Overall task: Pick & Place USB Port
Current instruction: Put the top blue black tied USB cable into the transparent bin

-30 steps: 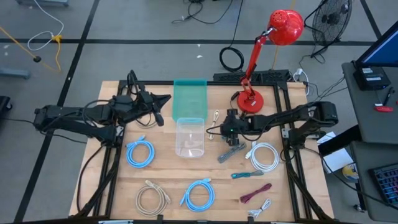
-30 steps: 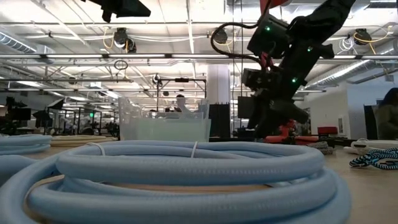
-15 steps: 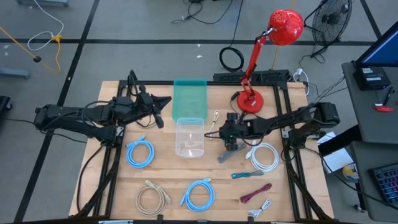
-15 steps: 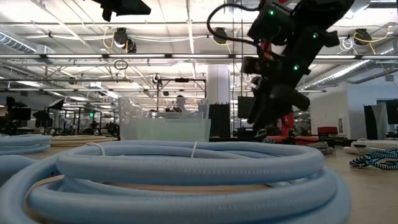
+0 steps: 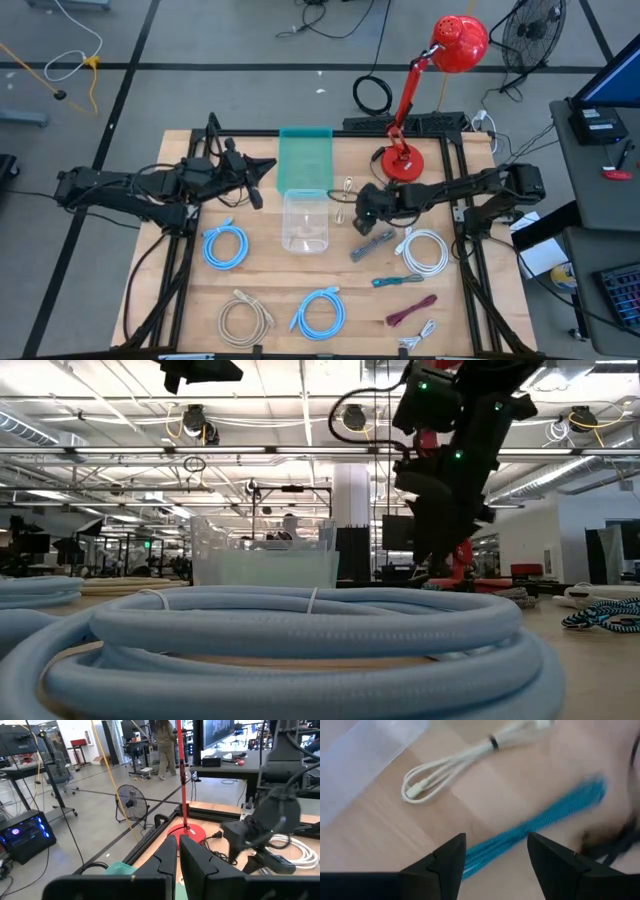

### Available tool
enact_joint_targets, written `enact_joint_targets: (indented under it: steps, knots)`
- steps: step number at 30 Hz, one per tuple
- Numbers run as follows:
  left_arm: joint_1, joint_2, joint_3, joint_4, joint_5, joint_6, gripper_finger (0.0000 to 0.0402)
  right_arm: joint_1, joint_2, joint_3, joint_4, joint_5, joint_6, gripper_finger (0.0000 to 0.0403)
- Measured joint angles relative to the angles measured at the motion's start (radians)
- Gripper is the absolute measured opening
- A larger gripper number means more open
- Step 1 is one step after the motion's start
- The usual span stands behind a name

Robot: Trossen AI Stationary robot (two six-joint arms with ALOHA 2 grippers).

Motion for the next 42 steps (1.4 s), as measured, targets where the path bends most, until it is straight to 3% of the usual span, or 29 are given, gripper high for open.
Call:
enact_joint_targets:
  steps: [7, 11, 20, 32, 36, 42]
  knots:
    - [-0.015, 0.000, 0.000, -0.005, 0.000, -0.001, 0.0026, -0.079, 0.011, -0.001, -0.087, -0.103, 0.184, 0.0207]
    - [-0.031, 0.000, 0.000, -0.005, 0.000, 0.002, 0.0026, -0.109, 0.011, -0.001, -0.115, -0.106, 0.231, 0.0208]
    - [-0.045, 0.000, 0.000, 0.006, -0.002, 0.059, 0.0026, -0.118, 0.026, -0.001, -0.007, -0.113, 0.233, 0.0208]
    - [-0.045, 0.000, 0.000, 0.025, -0.002, 0.080, 0.0026, -0.132, 0.191, 0.003, 0.030, -0.163, 0.183, 0.0206]
    - [-0.045, 0.000, 0.000, 0.024, -0.002, 0.080, 0.0026, -0.121, 0.190, 0.002, 0.028, -0.128, 0.181, 0.0188]
    - [-0.045, 0.000, 0.000, 0.023, -0.002, 0.080, 0.0026, -0.100, 0.135, -0.005, 0.023, -0.083, 0.175, 0.0127]
